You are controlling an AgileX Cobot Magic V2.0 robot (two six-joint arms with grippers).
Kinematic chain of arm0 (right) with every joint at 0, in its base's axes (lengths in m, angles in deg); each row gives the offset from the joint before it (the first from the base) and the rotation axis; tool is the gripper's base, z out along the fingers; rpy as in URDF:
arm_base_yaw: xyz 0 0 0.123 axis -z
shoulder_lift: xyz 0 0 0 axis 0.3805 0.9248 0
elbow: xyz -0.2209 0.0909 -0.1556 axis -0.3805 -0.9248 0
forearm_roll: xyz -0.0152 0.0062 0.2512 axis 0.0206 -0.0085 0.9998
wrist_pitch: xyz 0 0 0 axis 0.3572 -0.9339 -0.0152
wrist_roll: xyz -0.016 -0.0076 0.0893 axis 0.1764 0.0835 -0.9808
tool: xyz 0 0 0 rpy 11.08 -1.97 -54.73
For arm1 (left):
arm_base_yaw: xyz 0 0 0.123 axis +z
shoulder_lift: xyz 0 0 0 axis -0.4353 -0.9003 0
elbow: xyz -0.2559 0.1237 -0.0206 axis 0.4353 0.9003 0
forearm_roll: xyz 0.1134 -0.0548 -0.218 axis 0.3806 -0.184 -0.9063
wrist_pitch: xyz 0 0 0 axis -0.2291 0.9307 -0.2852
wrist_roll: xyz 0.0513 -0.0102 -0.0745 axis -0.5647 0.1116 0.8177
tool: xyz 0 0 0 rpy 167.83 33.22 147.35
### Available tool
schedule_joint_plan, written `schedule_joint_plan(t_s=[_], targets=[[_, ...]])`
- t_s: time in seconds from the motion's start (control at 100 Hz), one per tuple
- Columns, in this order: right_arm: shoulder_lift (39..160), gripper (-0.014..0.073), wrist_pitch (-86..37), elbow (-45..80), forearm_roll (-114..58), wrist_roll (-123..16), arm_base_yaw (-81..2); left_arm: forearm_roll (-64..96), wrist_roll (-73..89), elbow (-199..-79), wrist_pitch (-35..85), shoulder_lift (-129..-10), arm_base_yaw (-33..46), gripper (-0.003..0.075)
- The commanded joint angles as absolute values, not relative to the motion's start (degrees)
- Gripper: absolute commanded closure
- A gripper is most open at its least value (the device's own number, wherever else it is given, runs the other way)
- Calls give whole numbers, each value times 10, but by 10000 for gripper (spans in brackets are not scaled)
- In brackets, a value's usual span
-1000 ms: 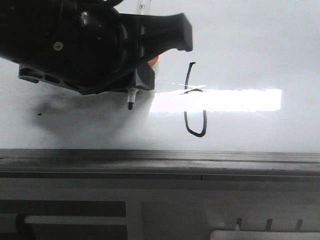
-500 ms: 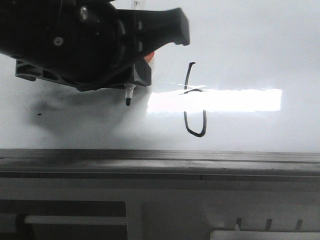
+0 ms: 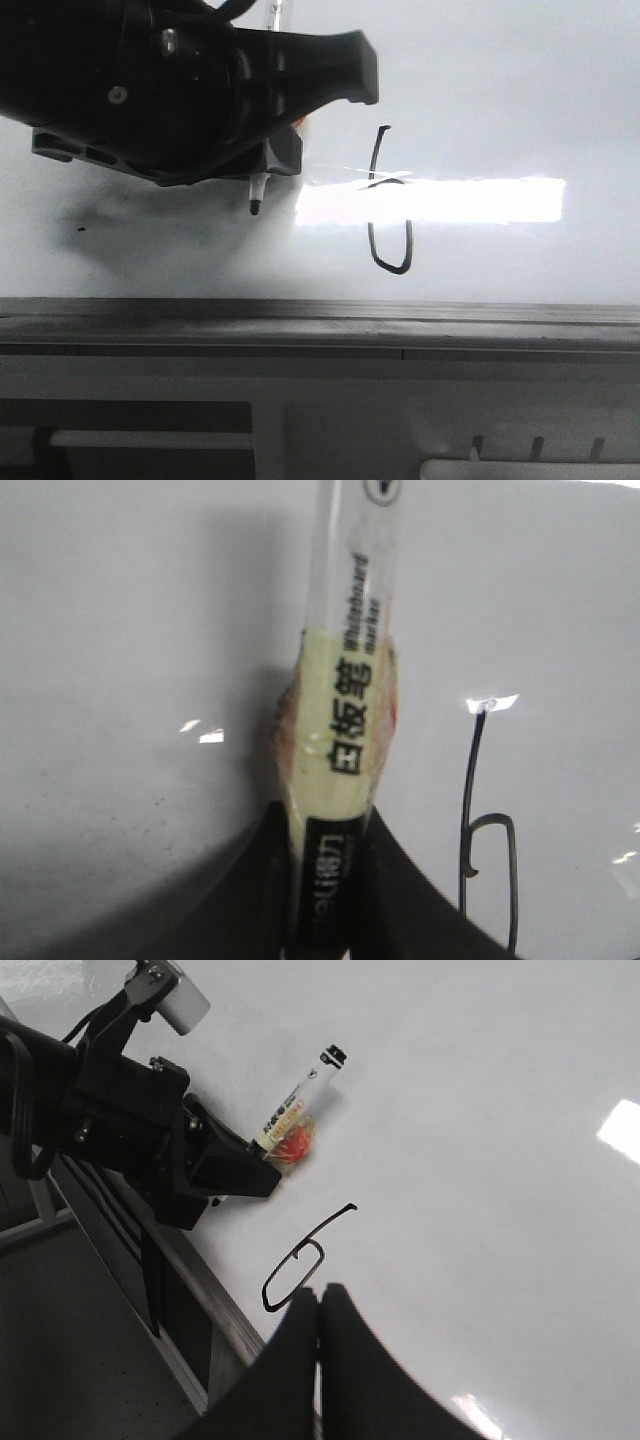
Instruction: Write number 6 on whiteboard
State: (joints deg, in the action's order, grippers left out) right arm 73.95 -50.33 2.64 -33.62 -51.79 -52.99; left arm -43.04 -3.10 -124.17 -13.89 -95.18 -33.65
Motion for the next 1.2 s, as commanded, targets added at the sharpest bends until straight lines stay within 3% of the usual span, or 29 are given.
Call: schedule_joint_plan(t_s=[0.0, 0.11, 0.35, 0.64, 0.84, 1.09, 1.19], targets=[[740, 658, -455, 41, -332, -518, -527, -476, -30, -1227, -222, -980, -321, 735], [740, 658, -455, 41, -332, -518, -527, -475, -25, -1227, -223, -981, -321, 673], [740, 658, -455, 41, -332, -518, -527, -475, -11, -1227, -228, -982, -321, 433], [740, 658, -455, 41, -332, -518, -527, -474, -11, -1227, -237, -982, -321, 383], [740, 657, -455, 41, -332, -518, -527, -460, -18, -1238, -237, -956, -322, 177], [734, 657, -458, 41, -332, -518, -527, -457, -48, -1240, -160, -853, -322, 177], [722, 657, -458, 41, -332, -518, -527, -457, -48, -1240, -103, -801, -322, 232]])
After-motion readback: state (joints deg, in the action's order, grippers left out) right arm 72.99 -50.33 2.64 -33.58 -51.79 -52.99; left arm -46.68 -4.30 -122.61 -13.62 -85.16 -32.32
